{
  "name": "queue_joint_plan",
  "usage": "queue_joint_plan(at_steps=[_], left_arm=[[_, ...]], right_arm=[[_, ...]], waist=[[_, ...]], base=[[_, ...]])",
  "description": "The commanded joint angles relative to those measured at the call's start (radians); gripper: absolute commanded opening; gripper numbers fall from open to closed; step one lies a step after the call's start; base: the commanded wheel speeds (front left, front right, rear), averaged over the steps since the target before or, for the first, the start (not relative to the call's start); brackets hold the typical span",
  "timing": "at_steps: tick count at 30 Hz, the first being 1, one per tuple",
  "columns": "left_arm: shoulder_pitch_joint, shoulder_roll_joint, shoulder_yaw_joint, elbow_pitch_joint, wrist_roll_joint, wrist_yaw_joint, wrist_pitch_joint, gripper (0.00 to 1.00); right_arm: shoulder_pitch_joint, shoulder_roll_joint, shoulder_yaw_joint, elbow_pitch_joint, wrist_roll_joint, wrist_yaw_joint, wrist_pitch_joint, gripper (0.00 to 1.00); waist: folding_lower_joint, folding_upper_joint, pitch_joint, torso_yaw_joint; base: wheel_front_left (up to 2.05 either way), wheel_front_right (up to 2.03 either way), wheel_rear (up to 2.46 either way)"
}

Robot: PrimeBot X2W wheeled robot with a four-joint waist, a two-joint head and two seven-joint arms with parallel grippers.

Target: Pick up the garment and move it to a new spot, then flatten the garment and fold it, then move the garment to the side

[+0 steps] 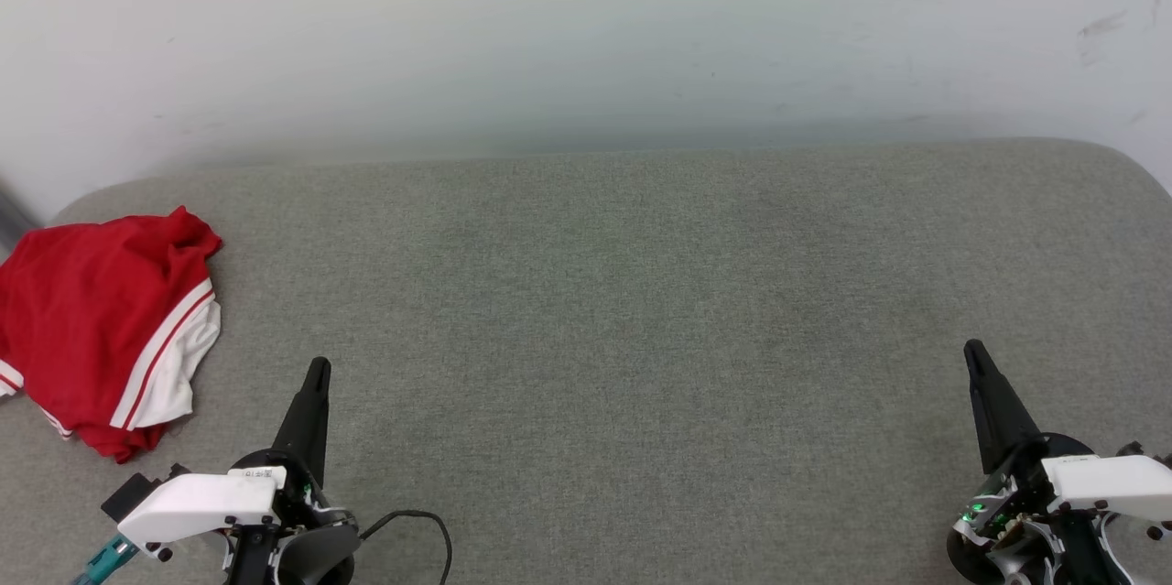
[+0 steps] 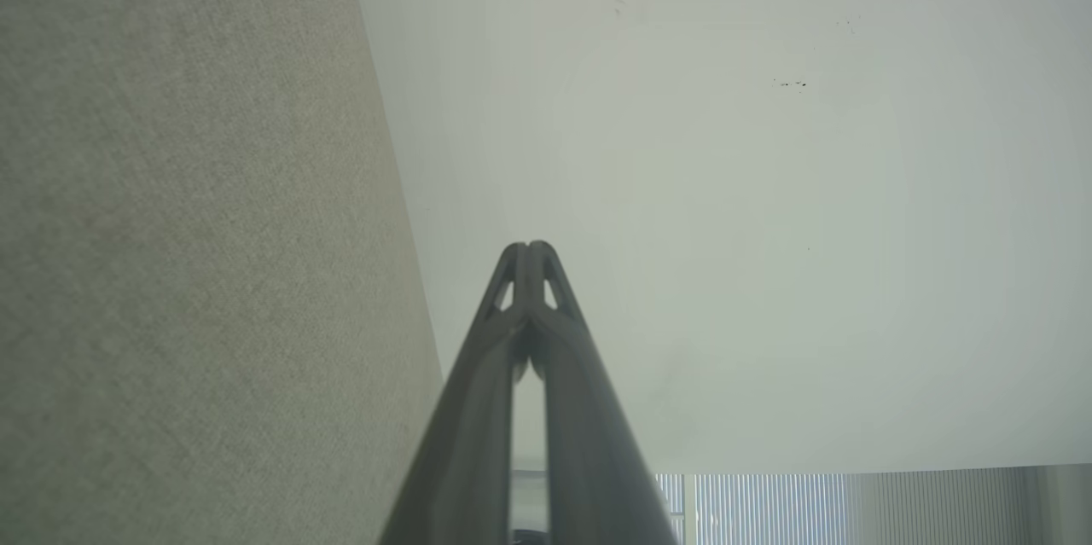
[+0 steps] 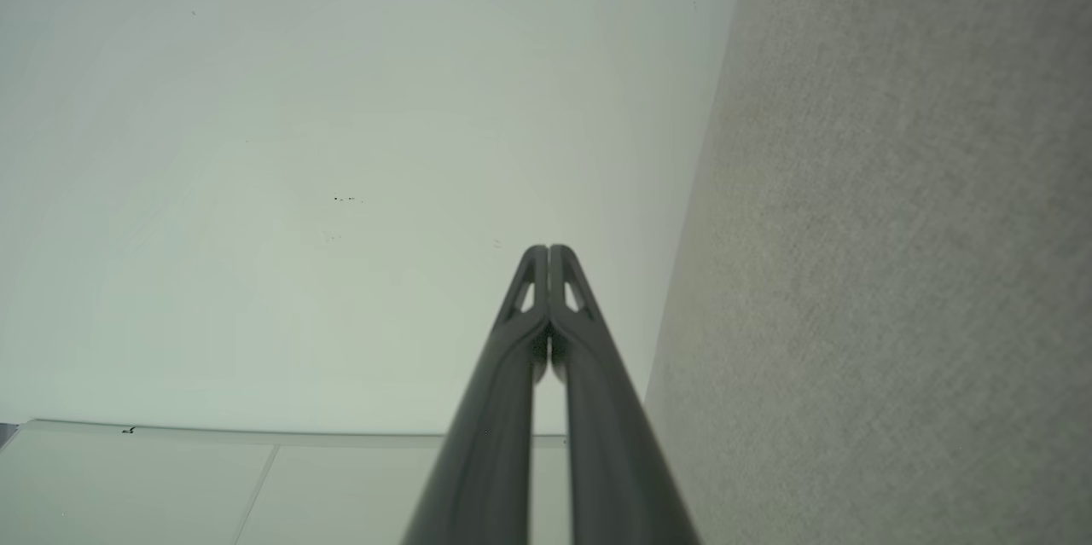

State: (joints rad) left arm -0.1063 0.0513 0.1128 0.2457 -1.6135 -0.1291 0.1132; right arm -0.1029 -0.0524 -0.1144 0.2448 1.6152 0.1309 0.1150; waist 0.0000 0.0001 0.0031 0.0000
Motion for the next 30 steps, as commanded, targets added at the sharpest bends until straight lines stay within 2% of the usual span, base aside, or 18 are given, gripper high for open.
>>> queue_joint_plan(at_steps=[1, 30], left_arm=[[-0.006, -0.002, 0.002, 0.001, 0.001, -0.003, 0.004, 0.0], [-0.006, -0.002, 0.002, 0.001, 0.001, -0.003, 0.004, 0.0]], right_arm=[[-0.011, 0.004, 0.001, 0.001, -0.005, 0.0, 0.001, 0.0], [-0.011, 0.004, 0.001, 0.001, -0.005, 0.0, 0.001, 0.0]], waist=[[0.0, -0.0001, 0.0, 0.0], [0.0, -0.0001, 0.0, 0.0]], base=[[0.0, 0.0, 0.0], [0.0, 0.0, 0.0]])
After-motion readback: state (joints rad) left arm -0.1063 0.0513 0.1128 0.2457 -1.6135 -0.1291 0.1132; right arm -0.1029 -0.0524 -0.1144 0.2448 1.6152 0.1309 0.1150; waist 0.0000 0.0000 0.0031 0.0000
